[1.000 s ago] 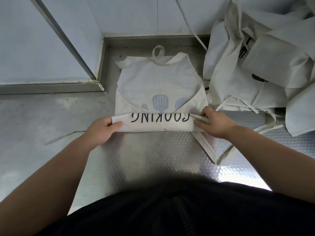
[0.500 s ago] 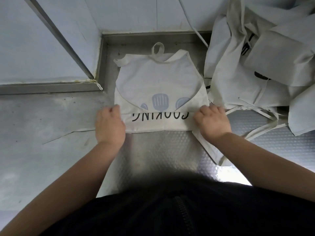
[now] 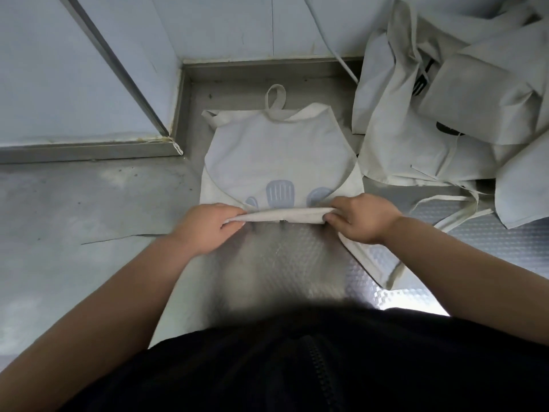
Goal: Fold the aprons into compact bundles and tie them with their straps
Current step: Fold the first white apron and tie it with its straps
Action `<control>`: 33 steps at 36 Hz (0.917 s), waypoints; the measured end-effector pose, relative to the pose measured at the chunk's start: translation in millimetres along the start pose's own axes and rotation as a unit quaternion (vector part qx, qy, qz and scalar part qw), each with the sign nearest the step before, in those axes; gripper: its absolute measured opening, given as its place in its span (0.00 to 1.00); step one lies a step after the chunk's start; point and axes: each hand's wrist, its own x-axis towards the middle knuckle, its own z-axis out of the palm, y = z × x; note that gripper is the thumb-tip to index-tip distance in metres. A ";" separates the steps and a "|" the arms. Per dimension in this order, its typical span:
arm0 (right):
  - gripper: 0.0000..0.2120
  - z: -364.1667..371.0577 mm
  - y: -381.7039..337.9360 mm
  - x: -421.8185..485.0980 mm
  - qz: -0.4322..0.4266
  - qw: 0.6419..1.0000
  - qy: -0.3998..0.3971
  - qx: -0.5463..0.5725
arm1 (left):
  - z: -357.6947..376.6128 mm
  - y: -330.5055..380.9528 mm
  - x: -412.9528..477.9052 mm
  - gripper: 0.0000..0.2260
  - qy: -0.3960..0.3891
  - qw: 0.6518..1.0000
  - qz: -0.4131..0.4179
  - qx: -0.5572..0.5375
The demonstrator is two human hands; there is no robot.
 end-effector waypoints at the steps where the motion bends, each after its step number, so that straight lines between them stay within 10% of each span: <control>1: 0.16 -0.8 0.0 -0.9 0.000 1.000 -0.011 0.007 | -3.9 -0.9 -0.9 0.17 -0.035 0.999 -0.028 -0.017; 5: 0.15 -0.4 -4.0 -9.5 0.035 0.997 -0.067 0.019 | -6.0 -6.3 -8.3 0.15 -0.155 0.986 -0.062 -0.003; 11: 0.17 24.3 -10.3 -24.1 0.071 0.994 -0.022 -0.079 | 21.7 0.0 -22.1 0.13 -0.042 0.983 -0.123 0.129; 20: 0.37 49.7 -22.2 -36.8 -0.036 0.995 -0.044 -0.081 | 51.8 20.4 -48.5 0.30 0.011 0.995 0.048 0.085; 24: 0.25 43.2 -23.0 -33.0 -0.040 0.997 -0.002 -0.070 | 51.7 21.5 -55.4 0.46 -0.072 0.991 0.026 0.114; 33: 0.13 10.7 -22.5 -20.0 -0.016 0.999 -0.035 0.018 | 16.4 17.2 -39.8 0.15 -0.047 0.998 -0.028 -0.011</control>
